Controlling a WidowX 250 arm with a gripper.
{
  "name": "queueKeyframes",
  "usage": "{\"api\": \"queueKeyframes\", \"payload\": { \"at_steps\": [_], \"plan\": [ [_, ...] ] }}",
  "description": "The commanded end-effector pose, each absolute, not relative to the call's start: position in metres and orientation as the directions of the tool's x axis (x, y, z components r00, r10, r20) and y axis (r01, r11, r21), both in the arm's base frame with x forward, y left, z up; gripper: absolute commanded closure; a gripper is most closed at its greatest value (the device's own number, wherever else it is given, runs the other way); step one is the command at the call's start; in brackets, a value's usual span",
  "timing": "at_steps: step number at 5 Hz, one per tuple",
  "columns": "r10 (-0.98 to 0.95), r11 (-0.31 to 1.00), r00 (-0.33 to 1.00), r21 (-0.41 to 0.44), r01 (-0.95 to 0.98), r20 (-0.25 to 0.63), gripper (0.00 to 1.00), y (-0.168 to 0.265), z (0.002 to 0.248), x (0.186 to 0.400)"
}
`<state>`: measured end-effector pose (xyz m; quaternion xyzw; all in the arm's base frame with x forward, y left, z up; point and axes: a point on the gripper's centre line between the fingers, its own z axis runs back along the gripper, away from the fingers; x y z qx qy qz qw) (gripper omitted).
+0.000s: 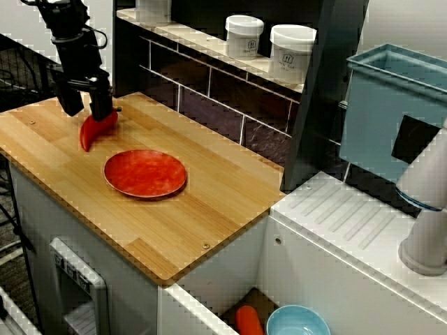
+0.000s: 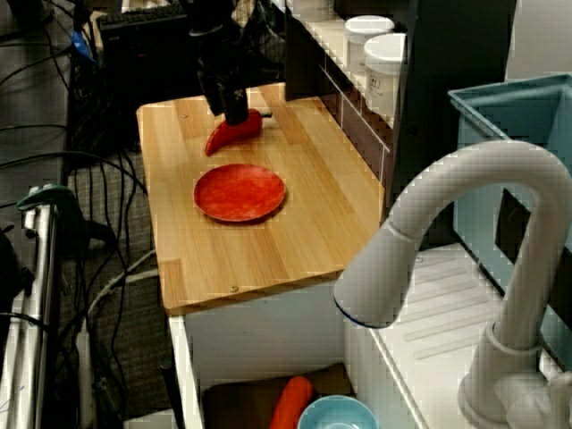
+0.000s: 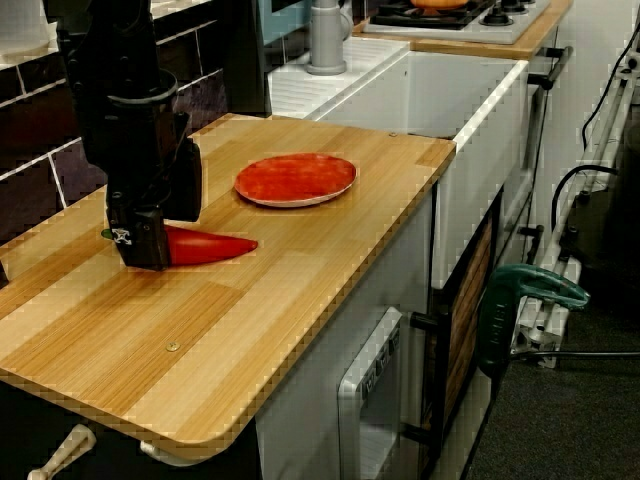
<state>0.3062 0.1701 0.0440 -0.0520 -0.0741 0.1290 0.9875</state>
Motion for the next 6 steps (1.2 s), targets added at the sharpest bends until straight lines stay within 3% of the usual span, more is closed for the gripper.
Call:
{"api": "queueKeyframes", "payload": {
  "at_steps": [1,2,3,6],
  "plan": [
    [0.269,0.962,0.953,-0.085,-0.259,0.142,0.00,0.164,0.028,0.311],
    [0.248,0.967,0.961,-0.092,-0.238,0.122,1.00,0.163,0.023,0.312],
    [0.240,0.968,0.962,-0.101,-0.229,0.126,1.00,0.167,0.035,0.309],
    [0.224,0.961,0.964,-0.197,-0.194,0.142,1.00,0.183,0.114,0.291]
  ]
}}
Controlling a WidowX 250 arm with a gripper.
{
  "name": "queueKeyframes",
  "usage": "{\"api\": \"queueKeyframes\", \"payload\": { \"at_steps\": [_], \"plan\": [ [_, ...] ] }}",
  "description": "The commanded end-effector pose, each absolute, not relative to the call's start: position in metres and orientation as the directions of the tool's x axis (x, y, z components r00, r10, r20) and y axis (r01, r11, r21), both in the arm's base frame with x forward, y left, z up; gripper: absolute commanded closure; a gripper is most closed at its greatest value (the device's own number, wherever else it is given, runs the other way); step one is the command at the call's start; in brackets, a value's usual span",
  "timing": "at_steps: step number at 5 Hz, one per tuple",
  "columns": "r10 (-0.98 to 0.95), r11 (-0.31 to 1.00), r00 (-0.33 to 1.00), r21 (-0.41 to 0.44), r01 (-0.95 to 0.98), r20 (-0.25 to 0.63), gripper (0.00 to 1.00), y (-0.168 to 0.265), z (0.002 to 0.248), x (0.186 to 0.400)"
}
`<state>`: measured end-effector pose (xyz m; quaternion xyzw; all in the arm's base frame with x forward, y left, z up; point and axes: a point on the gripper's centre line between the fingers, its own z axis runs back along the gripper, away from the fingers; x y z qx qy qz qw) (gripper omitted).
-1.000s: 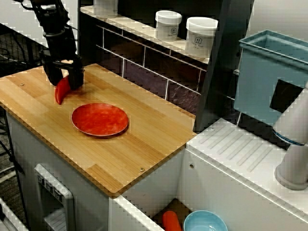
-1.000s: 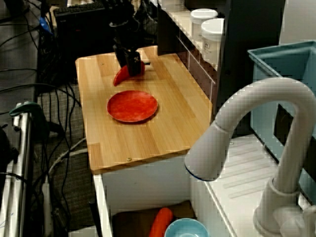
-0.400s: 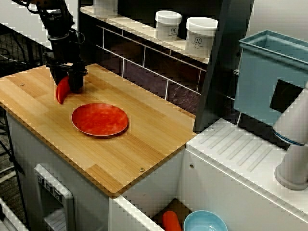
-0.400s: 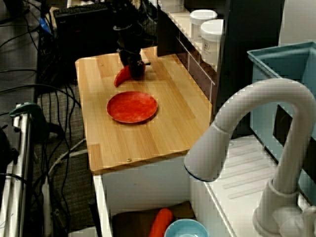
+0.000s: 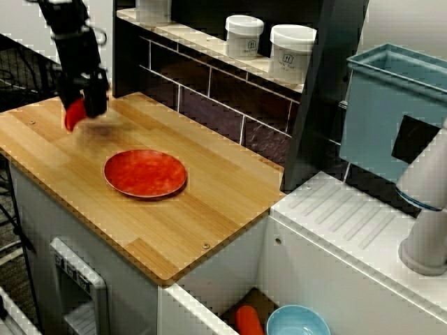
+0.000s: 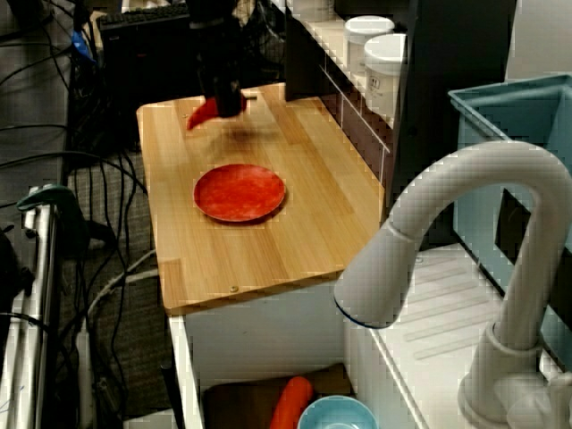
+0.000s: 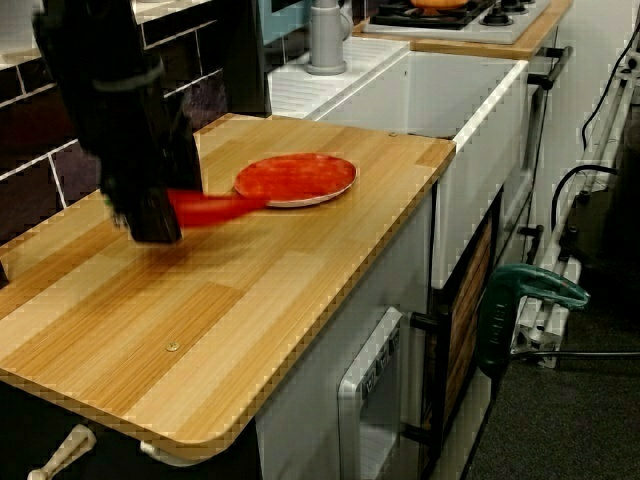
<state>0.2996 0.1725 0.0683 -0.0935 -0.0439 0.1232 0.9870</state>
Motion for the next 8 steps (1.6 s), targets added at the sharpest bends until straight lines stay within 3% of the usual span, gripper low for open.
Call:
{"api": "queueKeyframes", "payload": {
  "at_steps": [1,2,4,8],
  "plan": [
    [0.182,0.965,0.968,-0.219,-0.143,0.170,1.00,0.184,0.137,0.284],
    [0.141,0.969,0.969,-0.229,-0.094,0.200,1.00,0.173,0.145,0.281],
    [0.080,0.974,0.951,-0.226,-0.011,0.299,1.00,0.131,0.136,0.276],
    [-0.112,0.969,0.948,-0.178,0.171,0.298,1.00,0.037,0.085,0.276]
  ]
}}
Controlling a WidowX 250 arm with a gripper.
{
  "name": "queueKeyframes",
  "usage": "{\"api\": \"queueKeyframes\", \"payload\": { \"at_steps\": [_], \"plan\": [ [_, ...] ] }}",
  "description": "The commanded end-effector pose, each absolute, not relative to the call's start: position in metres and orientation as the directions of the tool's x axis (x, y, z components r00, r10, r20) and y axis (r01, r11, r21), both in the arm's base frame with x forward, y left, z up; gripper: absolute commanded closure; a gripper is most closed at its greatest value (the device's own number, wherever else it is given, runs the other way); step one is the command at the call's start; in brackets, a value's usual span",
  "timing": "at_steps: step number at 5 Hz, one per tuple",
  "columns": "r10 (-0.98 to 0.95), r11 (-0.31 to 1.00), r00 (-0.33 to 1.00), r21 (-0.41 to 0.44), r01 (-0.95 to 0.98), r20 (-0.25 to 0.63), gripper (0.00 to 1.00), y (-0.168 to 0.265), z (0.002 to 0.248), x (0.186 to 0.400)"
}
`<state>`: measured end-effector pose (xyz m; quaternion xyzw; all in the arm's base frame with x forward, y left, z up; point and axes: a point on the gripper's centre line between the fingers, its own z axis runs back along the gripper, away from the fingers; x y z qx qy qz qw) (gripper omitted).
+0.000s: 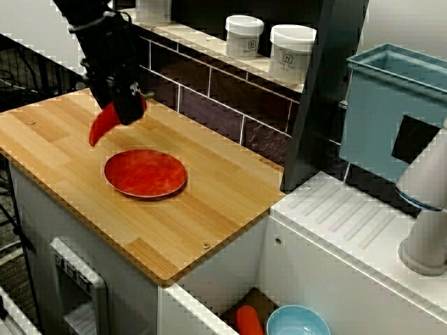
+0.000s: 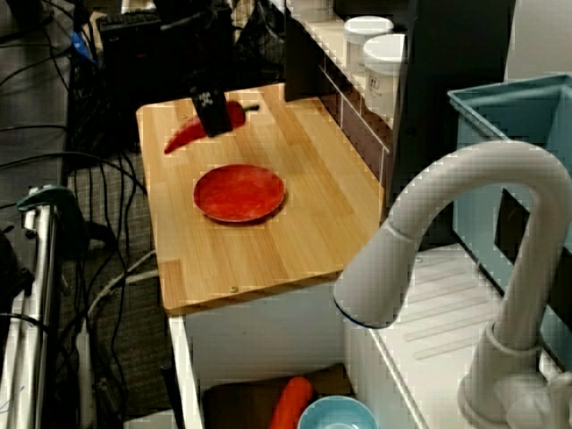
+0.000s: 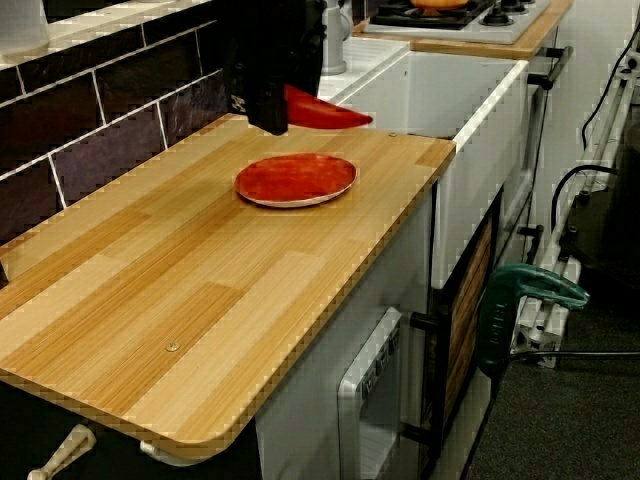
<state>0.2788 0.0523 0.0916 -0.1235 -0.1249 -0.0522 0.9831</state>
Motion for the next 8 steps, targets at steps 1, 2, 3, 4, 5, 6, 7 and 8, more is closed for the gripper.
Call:
{"api": "queueKeyframes", "payload": {
  "at_steps": [1,2,3,4,5,6,7,8],
  "plan": [
    [-0.127,0.975,0.947,-0.137,0.174,0.295,1.00,0.024,0.068,0.278],
    [-0.145,0.979,0.948,-0.099,0.179,0.282,1.00,0.018,0.052,0.279],
    [-0.151,0.982,0.954,-0.068,0.174,0.259,1.00,0.023,0.042,0.283],
    [-0.153,0.983,0.957,-0.058,0.172,0.246,1.00,0.028,0.040,0.284],
    [-0.153,0.984,0.961,-0.054,0.169,0.229,1.00,0.034,0.040,0.286],
    [-0.148,0.986,0.966,-0.043,0.160,0.213,0.00,0.038,0.040,0.288],
    [-0.139,0.987,0.968,-0.055,0.153,0.209,0.00,0.042,0.043,0.288],
    [-0.129,0.987,0.969,-0.068,0.146,0.209,0.00,0.047,0.051,0.288]
  ]
}}
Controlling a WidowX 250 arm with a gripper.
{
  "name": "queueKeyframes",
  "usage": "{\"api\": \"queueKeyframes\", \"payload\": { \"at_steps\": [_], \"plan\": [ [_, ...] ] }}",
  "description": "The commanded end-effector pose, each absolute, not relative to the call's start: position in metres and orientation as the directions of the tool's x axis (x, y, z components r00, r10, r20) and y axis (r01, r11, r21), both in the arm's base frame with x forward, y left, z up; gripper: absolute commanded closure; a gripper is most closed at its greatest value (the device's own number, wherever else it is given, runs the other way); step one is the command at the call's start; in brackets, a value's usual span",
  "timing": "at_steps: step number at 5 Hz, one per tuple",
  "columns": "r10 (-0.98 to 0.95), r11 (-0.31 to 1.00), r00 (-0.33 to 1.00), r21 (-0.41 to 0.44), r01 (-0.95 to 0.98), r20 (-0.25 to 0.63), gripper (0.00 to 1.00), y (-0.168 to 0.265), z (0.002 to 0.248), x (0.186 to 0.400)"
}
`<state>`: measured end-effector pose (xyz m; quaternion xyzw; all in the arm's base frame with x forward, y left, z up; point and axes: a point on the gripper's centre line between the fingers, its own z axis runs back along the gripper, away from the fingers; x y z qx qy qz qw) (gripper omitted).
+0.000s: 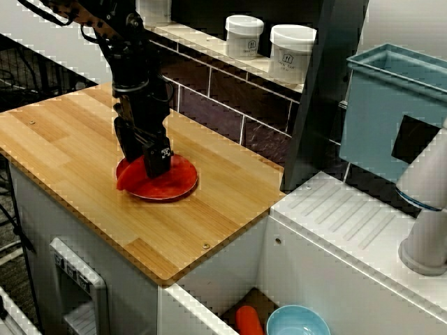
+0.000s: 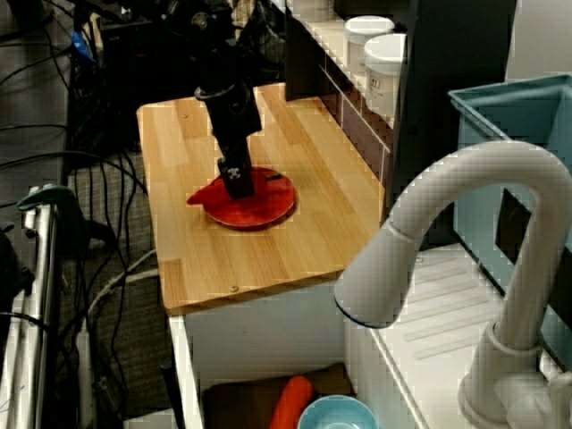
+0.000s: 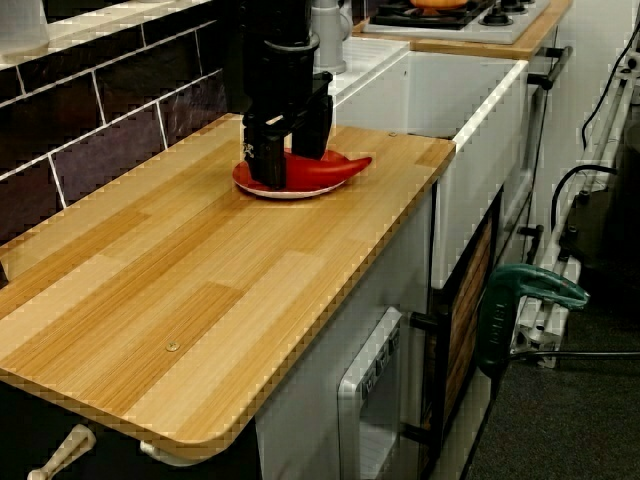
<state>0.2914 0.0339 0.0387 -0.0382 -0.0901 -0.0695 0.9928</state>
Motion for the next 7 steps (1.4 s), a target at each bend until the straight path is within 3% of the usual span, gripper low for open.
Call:
{"api": "queueKeyframes", "payload": {
  "at_steps": [1,4,5,6,7],
  "plan": [
    [-0.113,0.987,0.970,-0.089,0.135,0.216,0.00,0.055,0.061,0.286],
    [-0.078,0.984,0.969,-0.141,0.113,0.234,0.00,0.088,0.081,0.278],
    [-0.124,0.983,0.956,-0.102,0.156,0.267,0.00,0.097,0.077,0.277],
    [-0.364,0.922,0.889,-0.028,0.386,0.277,0.00,0.097,0.076,0.278],
    [-0.606,0.793,0.777,0.062,0.606,0.171,0.00,0.087,0.075,0.289]
  ]
}}
